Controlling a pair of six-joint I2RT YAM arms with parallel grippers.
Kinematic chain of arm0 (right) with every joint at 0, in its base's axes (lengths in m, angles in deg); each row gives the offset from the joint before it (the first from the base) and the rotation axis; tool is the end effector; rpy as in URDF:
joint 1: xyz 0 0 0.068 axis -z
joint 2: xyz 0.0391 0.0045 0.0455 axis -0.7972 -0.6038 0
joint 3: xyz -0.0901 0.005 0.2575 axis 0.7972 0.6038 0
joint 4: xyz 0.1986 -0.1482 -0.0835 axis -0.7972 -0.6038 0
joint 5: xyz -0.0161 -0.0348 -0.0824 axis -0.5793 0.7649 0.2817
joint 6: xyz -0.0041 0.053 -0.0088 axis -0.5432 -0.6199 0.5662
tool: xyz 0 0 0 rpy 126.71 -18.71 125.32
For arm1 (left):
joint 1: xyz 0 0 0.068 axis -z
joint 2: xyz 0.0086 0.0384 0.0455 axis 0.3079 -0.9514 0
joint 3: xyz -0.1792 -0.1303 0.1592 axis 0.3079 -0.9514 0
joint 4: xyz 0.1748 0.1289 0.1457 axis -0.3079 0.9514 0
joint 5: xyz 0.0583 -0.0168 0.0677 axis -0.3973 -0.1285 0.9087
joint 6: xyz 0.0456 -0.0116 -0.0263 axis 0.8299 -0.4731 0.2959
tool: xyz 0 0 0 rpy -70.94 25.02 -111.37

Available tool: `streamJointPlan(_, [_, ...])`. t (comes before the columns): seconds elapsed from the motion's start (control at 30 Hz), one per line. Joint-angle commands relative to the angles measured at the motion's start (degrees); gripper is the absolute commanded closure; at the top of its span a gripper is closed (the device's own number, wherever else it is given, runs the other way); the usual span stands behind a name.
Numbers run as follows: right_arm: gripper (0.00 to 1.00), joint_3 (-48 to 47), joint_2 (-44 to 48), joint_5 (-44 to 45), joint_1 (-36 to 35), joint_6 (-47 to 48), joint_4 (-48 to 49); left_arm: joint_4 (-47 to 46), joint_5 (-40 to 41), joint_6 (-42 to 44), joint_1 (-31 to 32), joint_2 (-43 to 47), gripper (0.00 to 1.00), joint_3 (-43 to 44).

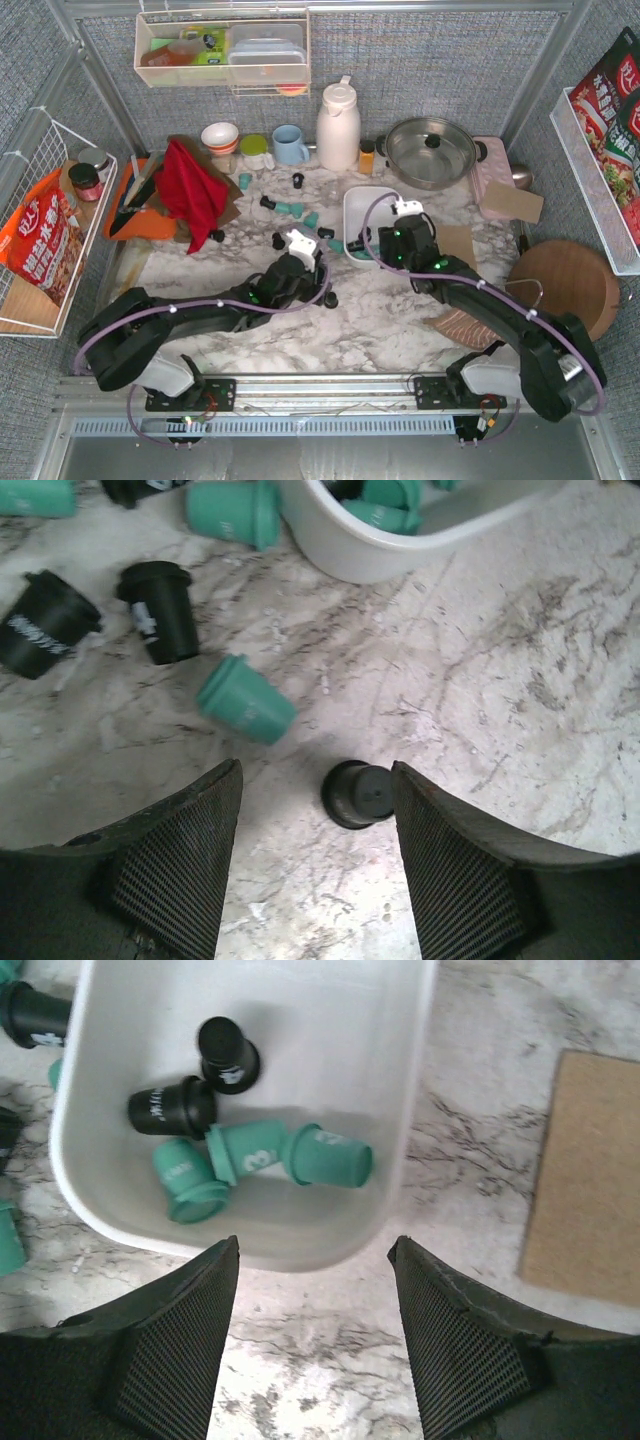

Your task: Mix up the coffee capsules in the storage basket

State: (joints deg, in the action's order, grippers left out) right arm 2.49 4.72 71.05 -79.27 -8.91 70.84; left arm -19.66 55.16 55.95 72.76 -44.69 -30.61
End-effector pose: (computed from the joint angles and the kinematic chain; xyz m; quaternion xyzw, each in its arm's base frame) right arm 0.2483 0.1116 0.2319 -0.0399 0.8721 0.0294 0.4868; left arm 0.1600 -0.2161 0.1565 0.1749 0.8500 -0.2578 0.4248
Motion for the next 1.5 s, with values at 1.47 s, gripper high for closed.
streamJointPlan(1.47, [0.32,5.76,10.59,2.86,2.92,-2.14,5.07,1.86,15.64,0.08,8.11,2.49,0.68,11.22])
